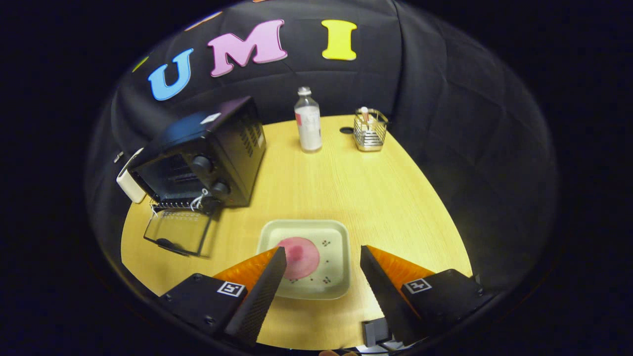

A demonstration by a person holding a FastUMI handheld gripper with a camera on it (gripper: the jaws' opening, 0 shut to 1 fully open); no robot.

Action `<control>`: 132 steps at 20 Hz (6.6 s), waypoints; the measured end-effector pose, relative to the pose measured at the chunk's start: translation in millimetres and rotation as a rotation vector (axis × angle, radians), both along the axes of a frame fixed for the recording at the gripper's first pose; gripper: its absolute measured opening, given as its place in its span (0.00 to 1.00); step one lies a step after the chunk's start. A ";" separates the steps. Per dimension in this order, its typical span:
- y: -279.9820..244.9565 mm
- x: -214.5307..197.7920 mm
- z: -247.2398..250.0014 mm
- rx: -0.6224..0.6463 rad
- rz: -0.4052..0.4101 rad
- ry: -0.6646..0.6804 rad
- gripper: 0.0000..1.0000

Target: Open the toaster oven, put the food inside, and close the toaster oven door.

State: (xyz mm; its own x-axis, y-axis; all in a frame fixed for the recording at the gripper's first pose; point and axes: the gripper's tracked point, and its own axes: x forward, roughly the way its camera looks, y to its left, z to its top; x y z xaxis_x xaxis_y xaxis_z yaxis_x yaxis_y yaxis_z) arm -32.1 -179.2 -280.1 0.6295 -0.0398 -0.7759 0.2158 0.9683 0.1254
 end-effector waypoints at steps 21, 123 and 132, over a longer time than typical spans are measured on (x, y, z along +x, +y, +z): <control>-3.6 -4.0 -87.5 0.328 -0.001 0.295 0.14; 330.3 12.2 8.0 0.241 0.017 -0.007 0.99; 344.3 -2.0 -34.9 -0.013 0.195 0.070 1.00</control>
State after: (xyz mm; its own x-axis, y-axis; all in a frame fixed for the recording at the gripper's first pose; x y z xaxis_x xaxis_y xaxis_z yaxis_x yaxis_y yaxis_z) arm -34.0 165.1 -315.0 0.5705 0.0674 -0.8185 0.0321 0.9940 0.1043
